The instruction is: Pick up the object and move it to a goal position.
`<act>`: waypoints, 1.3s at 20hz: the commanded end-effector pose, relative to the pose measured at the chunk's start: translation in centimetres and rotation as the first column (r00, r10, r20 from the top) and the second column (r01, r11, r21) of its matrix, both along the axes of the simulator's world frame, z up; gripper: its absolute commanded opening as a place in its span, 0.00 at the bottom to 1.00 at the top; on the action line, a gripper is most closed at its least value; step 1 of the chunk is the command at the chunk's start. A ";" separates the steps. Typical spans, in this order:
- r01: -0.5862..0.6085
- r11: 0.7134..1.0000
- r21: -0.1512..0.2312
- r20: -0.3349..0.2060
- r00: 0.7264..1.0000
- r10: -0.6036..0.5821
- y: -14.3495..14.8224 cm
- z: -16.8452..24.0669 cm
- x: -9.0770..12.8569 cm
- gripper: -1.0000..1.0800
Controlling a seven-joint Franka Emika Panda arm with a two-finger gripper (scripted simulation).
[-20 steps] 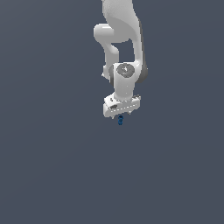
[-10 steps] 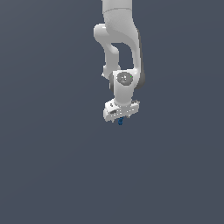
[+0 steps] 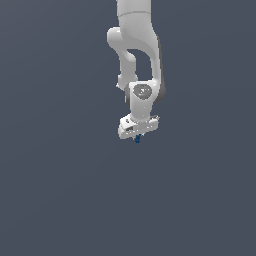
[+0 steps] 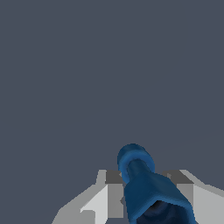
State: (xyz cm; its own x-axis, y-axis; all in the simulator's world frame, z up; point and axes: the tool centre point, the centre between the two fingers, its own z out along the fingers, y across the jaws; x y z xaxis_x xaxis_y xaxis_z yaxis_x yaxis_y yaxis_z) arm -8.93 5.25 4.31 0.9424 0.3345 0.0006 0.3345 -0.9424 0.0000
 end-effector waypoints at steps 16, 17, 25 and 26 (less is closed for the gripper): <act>0.000 1.000 0.000 0.000 1.000 0.000 1.6 0.6 2.5 0.00; 0.000 1.000 0.000 0.000 1.000 0.000 1.8 0.7 2.9 0.00; 0.000 1.000 0.000 0.000 1.000 0.000 4.4 1.7 7.2 0.00; 0.000 1.000 0.000 0.000 1.000 0.000 4.7 1.9 7.8 0.00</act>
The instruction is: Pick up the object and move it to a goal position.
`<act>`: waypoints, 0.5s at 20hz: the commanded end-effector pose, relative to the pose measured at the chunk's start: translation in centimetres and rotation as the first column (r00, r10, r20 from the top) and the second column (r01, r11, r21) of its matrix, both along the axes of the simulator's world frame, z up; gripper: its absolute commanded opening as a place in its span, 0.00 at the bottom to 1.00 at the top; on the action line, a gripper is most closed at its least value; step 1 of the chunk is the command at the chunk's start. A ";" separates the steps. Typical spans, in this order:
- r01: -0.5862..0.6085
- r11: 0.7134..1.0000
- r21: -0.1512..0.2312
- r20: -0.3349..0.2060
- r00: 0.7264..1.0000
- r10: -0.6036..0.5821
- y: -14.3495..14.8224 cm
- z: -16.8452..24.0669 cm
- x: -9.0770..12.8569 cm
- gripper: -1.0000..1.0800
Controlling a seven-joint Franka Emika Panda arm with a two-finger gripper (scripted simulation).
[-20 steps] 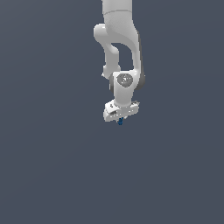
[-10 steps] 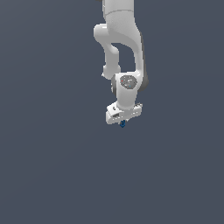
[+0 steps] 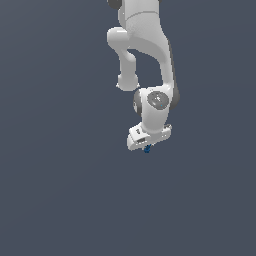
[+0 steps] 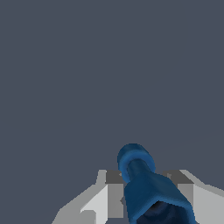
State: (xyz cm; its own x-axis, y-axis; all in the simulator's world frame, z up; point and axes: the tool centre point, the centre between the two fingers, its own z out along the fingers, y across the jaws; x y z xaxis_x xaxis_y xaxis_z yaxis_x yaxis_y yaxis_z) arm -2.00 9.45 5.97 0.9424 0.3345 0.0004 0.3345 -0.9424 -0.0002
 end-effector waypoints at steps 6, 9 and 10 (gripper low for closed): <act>0.000 1.000 0.000 0.000 1.000 0.000 2.5 1.0 4.3 0.00; 0.000 1.000 0.000 0.000 1.000 0.000 3.4 1.4 5.8 0.00; 0.000 1.000 0.000 0.000 1.000 0.000 3.7 1.5 6.3 0.00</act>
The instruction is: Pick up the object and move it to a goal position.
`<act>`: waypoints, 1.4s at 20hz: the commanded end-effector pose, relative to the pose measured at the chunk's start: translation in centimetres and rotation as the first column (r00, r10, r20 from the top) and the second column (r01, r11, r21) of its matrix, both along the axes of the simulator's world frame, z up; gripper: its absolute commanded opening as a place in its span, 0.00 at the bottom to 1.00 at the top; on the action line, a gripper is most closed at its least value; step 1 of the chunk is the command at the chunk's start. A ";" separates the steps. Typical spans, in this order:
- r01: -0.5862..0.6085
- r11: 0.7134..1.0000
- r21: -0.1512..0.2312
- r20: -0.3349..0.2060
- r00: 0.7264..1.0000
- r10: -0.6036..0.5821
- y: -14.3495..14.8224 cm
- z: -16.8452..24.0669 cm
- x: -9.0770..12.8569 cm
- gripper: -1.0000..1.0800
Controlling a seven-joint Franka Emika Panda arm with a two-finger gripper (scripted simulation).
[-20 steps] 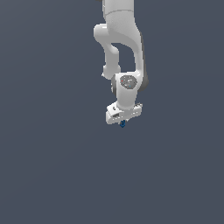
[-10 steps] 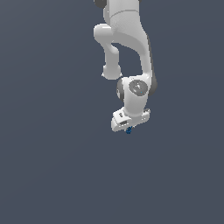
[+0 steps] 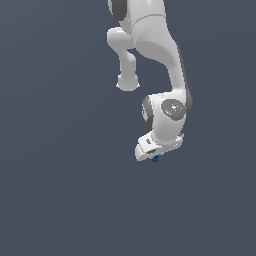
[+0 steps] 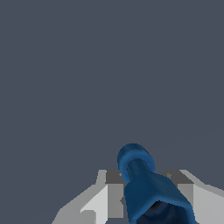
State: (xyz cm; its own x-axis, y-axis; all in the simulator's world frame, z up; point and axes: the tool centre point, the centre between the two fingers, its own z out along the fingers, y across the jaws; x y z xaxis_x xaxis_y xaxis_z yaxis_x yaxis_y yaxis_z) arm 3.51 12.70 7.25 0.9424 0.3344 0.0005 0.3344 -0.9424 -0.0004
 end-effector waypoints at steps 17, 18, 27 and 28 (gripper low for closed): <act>0.000 1.000 0.000 0.000 1.000 0.000 4.4 1.7 7.7 0.00; 0.000 1.000 0.000 0.000 1.000 0.000 4.5 1.8 8.0 0.00; 0.000 1.000 0.000 0.000 1.000 0.000 5.4 2.1 9.7 0.00; 0.000 1.000 0.000 0.000 1.000 0.000 5.4 2.1 9.8 0.00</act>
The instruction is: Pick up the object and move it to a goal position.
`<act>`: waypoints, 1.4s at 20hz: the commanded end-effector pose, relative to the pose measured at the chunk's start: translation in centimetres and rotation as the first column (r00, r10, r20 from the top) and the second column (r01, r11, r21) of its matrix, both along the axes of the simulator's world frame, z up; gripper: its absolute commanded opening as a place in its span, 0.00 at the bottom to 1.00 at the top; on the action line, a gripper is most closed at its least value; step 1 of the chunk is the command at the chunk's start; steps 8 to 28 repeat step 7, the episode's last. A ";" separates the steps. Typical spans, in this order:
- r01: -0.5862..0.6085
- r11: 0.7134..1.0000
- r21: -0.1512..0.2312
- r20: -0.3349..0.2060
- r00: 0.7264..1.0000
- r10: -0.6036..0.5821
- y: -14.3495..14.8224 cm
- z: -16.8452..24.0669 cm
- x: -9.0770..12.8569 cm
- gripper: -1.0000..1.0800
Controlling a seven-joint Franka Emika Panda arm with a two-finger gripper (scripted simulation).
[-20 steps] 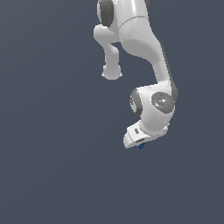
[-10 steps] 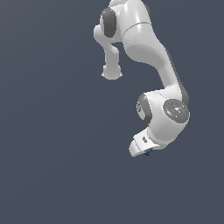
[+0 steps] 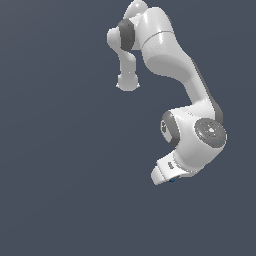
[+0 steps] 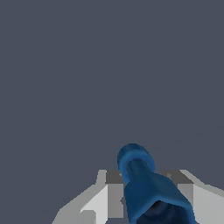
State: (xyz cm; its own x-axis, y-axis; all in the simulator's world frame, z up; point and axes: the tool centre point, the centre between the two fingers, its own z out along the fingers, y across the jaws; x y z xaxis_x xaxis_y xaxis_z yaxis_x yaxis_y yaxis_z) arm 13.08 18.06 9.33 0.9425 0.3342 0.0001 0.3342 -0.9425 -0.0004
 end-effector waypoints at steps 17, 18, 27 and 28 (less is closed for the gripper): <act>0.000 1.000 0.000 0.000 1.000 0.000 0.2 0.1 0.5 0.00; 0.000 1.000 0.000 0.000 1.000 0.000 0.2 0.1 0.5 0.00; 0.000 1.000 0.000 0.000 1.000 0.000 0.2 0.1 0.5 0.00; 0.000 1.000 0.000 0.000 1.000 0.000 0.2 0.1 0.5 0.00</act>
